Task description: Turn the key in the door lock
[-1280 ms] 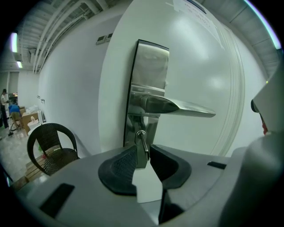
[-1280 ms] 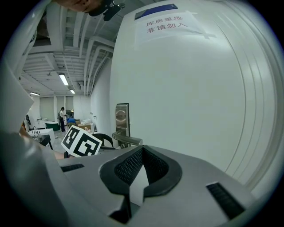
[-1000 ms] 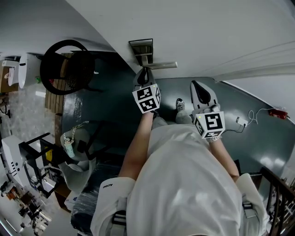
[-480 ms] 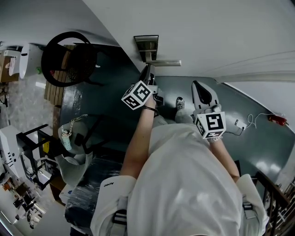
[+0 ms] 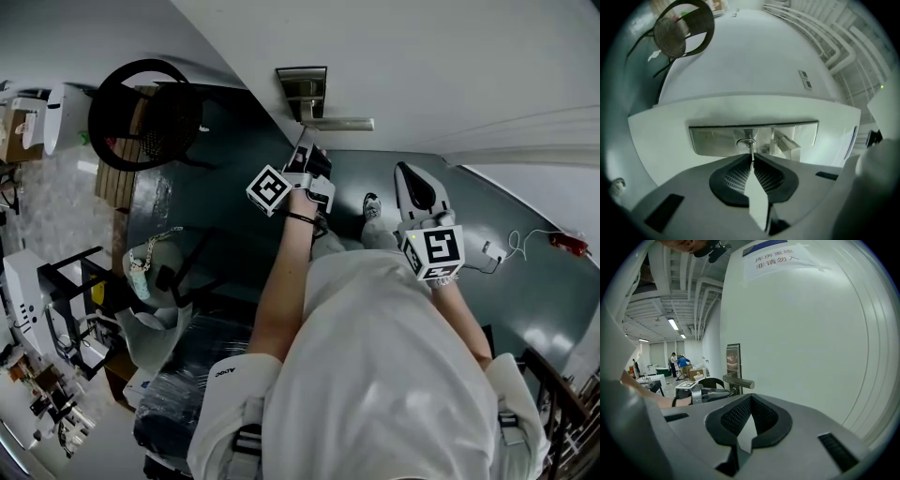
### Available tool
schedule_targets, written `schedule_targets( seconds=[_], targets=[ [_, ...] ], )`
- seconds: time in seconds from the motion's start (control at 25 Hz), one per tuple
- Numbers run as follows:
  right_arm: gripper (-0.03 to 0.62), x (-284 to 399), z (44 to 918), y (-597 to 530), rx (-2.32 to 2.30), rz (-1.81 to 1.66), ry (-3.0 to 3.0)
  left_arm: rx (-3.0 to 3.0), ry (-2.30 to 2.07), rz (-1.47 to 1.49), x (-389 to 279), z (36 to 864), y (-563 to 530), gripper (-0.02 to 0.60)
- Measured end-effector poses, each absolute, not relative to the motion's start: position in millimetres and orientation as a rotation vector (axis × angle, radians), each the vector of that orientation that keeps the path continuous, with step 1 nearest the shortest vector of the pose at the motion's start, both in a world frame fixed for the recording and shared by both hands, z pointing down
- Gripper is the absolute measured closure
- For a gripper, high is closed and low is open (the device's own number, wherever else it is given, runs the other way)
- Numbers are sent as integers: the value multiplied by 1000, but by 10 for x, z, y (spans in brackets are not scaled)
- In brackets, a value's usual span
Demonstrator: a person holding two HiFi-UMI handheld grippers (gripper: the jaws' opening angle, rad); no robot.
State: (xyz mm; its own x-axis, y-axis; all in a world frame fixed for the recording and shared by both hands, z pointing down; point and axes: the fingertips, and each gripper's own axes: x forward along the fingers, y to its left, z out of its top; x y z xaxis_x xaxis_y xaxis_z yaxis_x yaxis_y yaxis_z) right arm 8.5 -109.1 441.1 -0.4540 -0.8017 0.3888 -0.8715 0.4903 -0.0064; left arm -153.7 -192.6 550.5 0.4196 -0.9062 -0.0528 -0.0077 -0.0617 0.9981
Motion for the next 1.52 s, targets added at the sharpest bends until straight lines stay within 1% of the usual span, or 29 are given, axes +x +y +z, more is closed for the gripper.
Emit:
schedule_targets(
  seconds=[0.08,0.24,0.44,0.72,0.8,0.96,1.16,1.36,1.52],
  targets=[
    [602,74,4412,-1081,1399,294,-2409,1373,-776,-1020,-1543,5472,-1928,552],
    [602,64,4435,-1072,1386,292,-2413,1259,-654,-1139,-1558,5487,-1938,552],
    [602,75,4446,-1050,1380,291,-2413,1176,-571,-1212,-1565,5520,-1939,552],
    [602,106,4426,-1031,1376,283,-2419,1337,-704,-1091,-1550,5487,-1917,546],
    [602,123,4437,-1033,1378,286,-2420,1398,-736,-1032,-1515,5494,-1879,512],
    [602,147,4422,-1016,1380,290,-2423,1447,-783,-972,-1530,5527,-1753,491],
    [602,143,4420,-977,1371,294,-2436,1568,-946,-783,-1586,5540,-1639,491],
    [602,95,4412,-905,1351,292,-2455,1821,-1203,-413,-1614,5544,-1517,491],
    [602,95,4405,-855,1350,298,-2459,2055,-1453,-65,-1605,5398,-1485,492]
  ],
)
